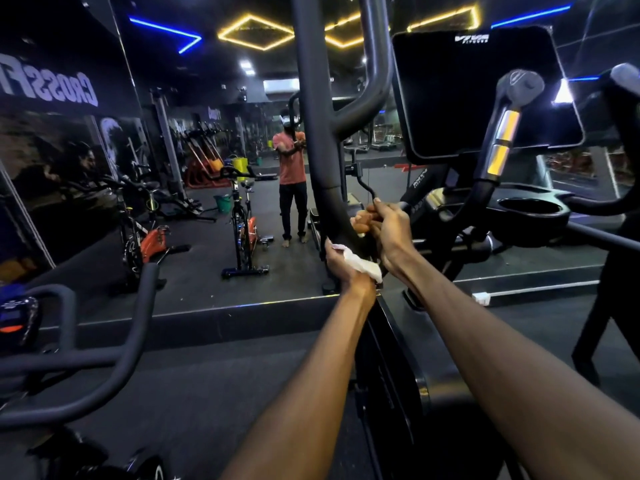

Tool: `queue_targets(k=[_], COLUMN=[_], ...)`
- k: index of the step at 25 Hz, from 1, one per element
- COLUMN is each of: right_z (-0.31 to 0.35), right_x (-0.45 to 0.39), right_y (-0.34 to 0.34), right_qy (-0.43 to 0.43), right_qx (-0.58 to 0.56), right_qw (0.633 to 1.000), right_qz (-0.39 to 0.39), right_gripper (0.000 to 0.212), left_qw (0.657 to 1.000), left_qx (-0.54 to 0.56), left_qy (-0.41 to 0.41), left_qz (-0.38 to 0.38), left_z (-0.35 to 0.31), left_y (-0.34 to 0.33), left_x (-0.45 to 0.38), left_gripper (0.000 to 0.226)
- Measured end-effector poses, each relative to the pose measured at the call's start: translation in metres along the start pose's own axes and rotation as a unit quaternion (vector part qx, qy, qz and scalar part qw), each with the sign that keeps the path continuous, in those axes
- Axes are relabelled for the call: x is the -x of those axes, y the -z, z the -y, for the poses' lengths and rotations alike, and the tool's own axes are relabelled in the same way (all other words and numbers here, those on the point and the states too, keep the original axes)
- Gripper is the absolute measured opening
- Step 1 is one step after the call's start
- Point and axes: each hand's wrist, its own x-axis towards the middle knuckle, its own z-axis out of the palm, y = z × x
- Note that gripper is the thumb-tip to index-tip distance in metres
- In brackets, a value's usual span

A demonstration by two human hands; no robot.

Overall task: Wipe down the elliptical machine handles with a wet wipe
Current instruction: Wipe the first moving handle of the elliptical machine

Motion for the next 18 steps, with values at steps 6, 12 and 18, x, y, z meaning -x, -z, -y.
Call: queue_targets(k=[6,12,18], right_z=[0.001,-0.032,-0.031], right_x=[0.013,0.073,0.094], right_y=[-0.002,-0.004,0.015], right_qy=[0.049,0.229,0.157], right_qx=[0.044,0.3,0.21], right_qw=[0.992,0.926,0.965], right_qz=[-0.107,-0.012,0.009], right_gripper=[0.012,0.025,0.021], left_qw=[0.997,0.992,0.983], left_qx=[-0.054,-0.073,-0.152], left_qy=[0.008,-0.047,-0.069], left_qz=[0.047,0.089,0.073], left_z=[0.015,-0.02,-0.011], left_y=[0.003,0.017,0.025], left_x=[-0.03,0.017,0.04], left_gripper=[0.052,0.05,0.06])
